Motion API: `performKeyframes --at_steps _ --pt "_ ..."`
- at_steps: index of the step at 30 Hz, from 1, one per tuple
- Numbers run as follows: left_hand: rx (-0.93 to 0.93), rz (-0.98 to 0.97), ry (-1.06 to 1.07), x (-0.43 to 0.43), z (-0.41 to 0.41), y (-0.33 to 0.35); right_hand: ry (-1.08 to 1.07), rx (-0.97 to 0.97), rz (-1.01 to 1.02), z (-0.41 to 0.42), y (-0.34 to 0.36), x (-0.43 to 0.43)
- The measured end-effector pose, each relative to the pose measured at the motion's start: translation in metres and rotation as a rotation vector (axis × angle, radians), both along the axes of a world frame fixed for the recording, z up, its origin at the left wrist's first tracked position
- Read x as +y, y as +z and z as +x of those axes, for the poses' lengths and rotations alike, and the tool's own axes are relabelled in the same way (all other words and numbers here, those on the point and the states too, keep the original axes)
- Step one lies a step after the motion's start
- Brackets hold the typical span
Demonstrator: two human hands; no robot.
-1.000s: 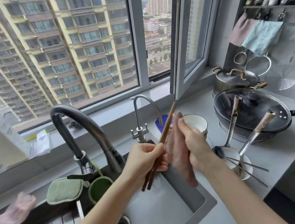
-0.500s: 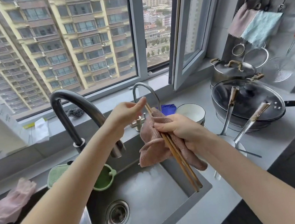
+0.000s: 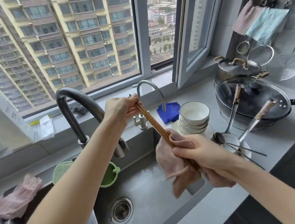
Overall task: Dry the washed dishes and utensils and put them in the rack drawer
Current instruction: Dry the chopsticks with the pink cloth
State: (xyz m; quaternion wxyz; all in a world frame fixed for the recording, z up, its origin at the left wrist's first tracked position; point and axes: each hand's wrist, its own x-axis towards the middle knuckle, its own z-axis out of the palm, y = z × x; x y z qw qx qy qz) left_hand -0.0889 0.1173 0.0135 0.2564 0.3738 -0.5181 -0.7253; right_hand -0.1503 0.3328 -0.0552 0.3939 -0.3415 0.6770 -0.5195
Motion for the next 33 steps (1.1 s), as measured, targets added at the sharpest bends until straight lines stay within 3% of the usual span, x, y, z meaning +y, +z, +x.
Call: performKeyframes --at_steps 3,6,8,14,19,30,33 --pt "0.049 -0.061 0.076 -0.001 0.0 0.004 -0.039 0.004 0.026 -0.009 -0.002 0.025" --pt "0.064 -0.176 0.075 -0.003 -0.003 0.008 -0.292 0.062 -0.034 -0.026 0.012 0.031" --pt "0.065 -0.231 0.049 0.007 -0.006 0.01 -0.371 0.311 -0.014 -0.039 0.028 0.024" --pt "0.115 -0.226 -0.045 0.046 -0.02 0.013 -0.29 0.925 0.012 0.0 0.03 -0.052" --pt "0.041 -0.211 -0.042 0.046 -0.005 0.012 -0.31 1.009 0.005 0.006 0.013 -0.048" --pt "0.162 -0.111 0.17 0.003 0.034 0.041 -0.176 1.272 -0.014 0.004 0.014 -0.032" --pt "0.211 -0.085 0.312 -0.016 0.06 0.064 -0.174 1.341 0.012 -0.004 0.026 -0.038"
